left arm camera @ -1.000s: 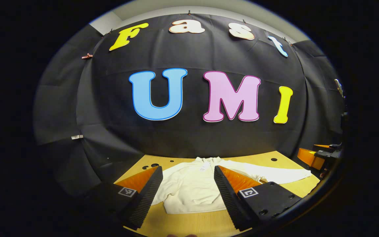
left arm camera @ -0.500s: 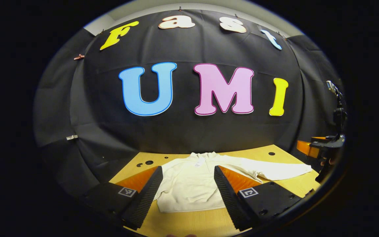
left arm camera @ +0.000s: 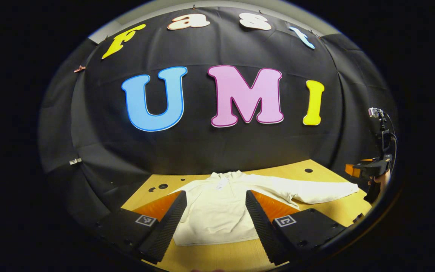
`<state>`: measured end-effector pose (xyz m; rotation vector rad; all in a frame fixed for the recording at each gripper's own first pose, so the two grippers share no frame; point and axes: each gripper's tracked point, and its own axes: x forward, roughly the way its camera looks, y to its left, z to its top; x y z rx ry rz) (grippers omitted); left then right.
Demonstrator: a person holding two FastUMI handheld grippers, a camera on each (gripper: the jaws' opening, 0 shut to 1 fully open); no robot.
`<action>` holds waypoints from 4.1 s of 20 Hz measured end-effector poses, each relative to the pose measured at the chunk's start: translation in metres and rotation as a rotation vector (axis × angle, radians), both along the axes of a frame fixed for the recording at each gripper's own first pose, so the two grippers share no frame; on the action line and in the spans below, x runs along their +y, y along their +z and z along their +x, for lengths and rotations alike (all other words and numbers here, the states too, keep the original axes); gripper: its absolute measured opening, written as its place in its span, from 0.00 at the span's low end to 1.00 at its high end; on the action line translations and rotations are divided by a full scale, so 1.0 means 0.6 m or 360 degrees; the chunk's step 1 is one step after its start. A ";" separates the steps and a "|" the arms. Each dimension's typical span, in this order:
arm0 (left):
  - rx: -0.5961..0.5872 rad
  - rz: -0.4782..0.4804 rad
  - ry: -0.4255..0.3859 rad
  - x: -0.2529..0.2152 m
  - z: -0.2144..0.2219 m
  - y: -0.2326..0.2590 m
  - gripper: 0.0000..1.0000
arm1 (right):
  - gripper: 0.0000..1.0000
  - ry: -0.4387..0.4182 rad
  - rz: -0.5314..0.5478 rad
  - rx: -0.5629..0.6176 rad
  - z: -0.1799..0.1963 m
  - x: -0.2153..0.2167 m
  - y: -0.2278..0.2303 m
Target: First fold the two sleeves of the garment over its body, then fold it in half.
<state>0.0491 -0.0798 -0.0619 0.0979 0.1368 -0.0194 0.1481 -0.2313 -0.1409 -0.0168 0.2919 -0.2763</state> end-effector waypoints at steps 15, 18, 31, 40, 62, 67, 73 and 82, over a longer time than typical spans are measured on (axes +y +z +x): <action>0.0142 0.0023 -0.0036 -0.037 0.055 -0.051 0.98 | 0.98 -0.0426 0.0227 0.0423 0.056 -0.213 -0.214; 0.0161 0.0024 -0.0021 -0.036 0.069 -0.061 0.98 | 0.98 -0.0512 0.0297 0.0499 0.053 -0.246 -0.250; 0.0167 -0.0003 -0.0064 -0.048 0.077 -0.064 0.98 | 0.92 -0.0607 0.0479 0.0607 0.052 -0.266 -0.326; 0.0174 -0.0034 -0.0025 -0.038 0.061 -0.065 0.98 | 0.27 -0.0405 0.0406 0.0653 0.071 -0.209 -0.315; 0.0150 -0.0085 0.0154 0.042 -0.010 -0.087 0.98 | 0.09 0.0201 0.0193 0.0391 0.195 -0.065 -0.106; 0.0145 -0.0097 0.0285 0.092 -0.027 -0.096 0.98 | 0.09 0.0374 0.0225 0.0298 0.274 0.067 -0.039; 0.0136 -0.0179 0.0443 0.171 -0.033 -0.096 0.98 | 0.09 0.0629 0.0122 0.0258 0.333 0.247 0.006; 0.0145 -0.0216 0.0682 0.298 -0.083 -0.096 0.97 | 0.09 0.1005 0.0004 0.0303 0.358 0.538 0.000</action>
